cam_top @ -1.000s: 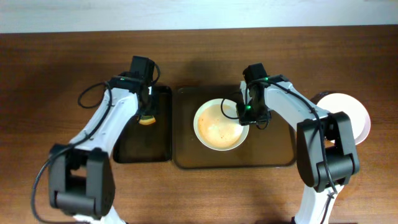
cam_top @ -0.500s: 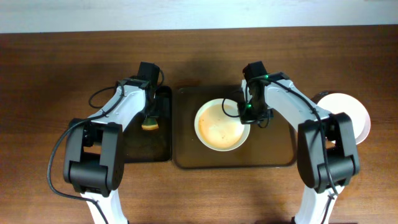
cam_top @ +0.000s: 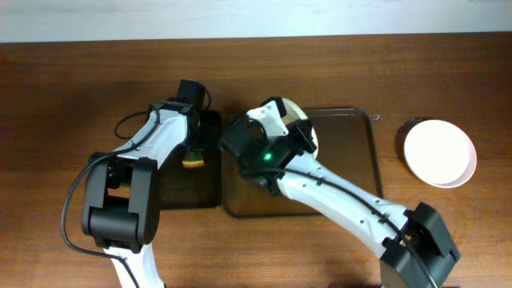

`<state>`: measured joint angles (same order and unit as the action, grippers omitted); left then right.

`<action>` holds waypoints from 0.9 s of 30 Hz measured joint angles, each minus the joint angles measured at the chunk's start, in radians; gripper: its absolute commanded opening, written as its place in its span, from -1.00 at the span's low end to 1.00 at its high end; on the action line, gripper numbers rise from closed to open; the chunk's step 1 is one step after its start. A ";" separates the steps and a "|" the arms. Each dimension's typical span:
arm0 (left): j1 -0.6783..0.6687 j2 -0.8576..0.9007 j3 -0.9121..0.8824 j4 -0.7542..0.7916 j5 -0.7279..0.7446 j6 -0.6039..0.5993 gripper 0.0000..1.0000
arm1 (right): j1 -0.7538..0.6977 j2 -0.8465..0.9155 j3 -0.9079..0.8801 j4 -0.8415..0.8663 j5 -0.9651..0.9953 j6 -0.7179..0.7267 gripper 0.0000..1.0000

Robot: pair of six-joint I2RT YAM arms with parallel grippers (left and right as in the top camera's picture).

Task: Clean dirty plates on tray and stack at the side
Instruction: 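Lift the plate with the right gripper and stack it on the side plates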

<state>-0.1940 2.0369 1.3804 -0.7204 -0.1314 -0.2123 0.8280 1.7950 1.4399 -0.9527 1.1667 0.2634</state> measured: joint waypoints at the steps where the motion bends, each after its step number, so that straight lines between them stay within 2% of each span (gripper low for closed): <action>1: 0.000 0.000 0.000 0.000 0.000 0.000 0.99 | 0.019 0.000 0.000 0.015 0.086 0.004 -0.92; 4: 0.000 0.000 0.000 0.000 0.000 0.000 0.99 | 0.050 -0.001 0.000 0.049 0.177 0.031 -0.92; 7: 0.000 0.000 0.000 0.000 0.000 0.000 0.99 | 0.051 -0.001 0.000 0.049 0.176 0.104 -0.92; 12: 0.000 0.000 0.000 0.000 0.000 0.000 0.99 | -0.035 -0.016 0.000 0.042 -0.028 0.251 -0.92; 17: 0.000 0.000 0.000 -0.001 0.000 0.000 0.99 | -0.066 -0.132 0.001 -0.024 -0.152 0.301 -0.92; 20: 0.000 0.000 0.000 -0.001 0.000 0.000 0.99 | -0.116 -0.181 0.001 0.006 -0.240 0.299 -0.92; 22: 0.000 0.000 0.000 -0.001 0.000 0.000 0.99 | -0.188 -0.188 0.001 0.004 -0.388 0.292 -0.92; 24: 0.000 0.000 0.000 -0.001 0.000 0.000 0.99 | -0.344 -0.192 0.001 0.022 -0.670 0.230 -0.92; 25: 0.000 0.000 0.000 -0.001 0.000 0.000 0.99 | -0.364 -0.192 0.001 0.022 -0.702 0.220 -0.92; 26: 0.000 0.000 0.000 -0.001 0.000 0.000 0.99 | -0.487 -0.193 0.001 0.013 -0.895 0.158 -0.92; 27: 0.000 0.000 0.000 -0.001 0.000 0.000 0.99 | -0.581 -0.193 0.001 0.005 -1.005 0.123 -0.92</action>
<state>-0.1940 2.0369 1.3804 -0.7216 -0.1310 -0.2123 0.2466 1.6016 1.4410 -0.9474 0.1619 0.3866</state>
